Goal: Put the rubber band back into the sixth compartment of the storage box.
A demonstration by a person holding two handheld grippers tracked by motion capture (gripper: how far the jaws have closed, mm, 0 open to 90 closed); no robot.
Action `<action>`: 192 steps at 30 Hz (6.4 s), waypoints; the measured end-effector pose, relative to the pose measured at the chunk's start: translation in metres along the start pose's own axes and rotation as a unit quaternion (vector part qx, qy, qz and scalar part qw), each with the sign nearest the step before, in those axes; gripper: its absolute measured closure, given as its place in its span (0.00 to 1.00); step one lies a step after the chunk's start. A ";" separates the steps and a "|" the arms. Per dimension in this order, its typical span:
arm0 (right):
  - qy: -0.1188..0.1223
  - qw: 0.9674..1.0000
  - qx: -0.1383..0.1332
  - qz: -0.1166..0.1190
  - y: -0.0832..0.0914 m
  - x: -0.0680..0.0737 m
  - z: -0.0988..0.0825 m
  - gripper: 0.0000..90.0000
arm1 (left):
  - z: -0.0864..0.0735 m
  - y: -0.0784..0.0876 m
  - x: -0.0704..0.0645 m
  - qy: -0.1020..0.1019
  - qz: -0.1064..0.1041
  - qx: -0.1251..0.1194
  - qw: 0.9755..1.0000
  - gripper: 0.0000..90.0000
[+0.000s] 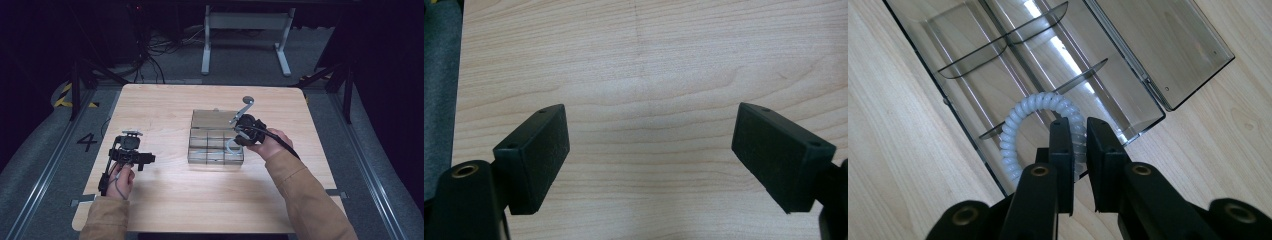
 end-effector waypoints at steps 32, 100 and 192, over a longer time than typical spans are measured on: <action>0.013 0.999 0.047 -0.001 -0.026 0.004 -0.015 0.91 | 0.000 0.000 0.001 0.000 0.000 0.001 1.000 0.18; 0.001 0.999 -0.023 0.024 -0.011 0.015 -0.007 0.68 | 0.000 -0.003 -0.002 0.002 -0.001 0.004 1.000 0.18; -0.145 0.983 -0.073 -0.091 0.035 -0.070 -0.164 0.39 | -0.002 -0.008 0.005 -0.010 0.008 0.004 1.000 0.18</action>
Point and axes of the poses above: each handheld gripper's, and its own axes: y roughly backward along the jaws, z roughly out of its top, x roughly to its left, the point moved 9 cm from there along -y, roughly forward along the jaws, and after that the axes turned 14 degrees about -x, right-handed, at the moved point
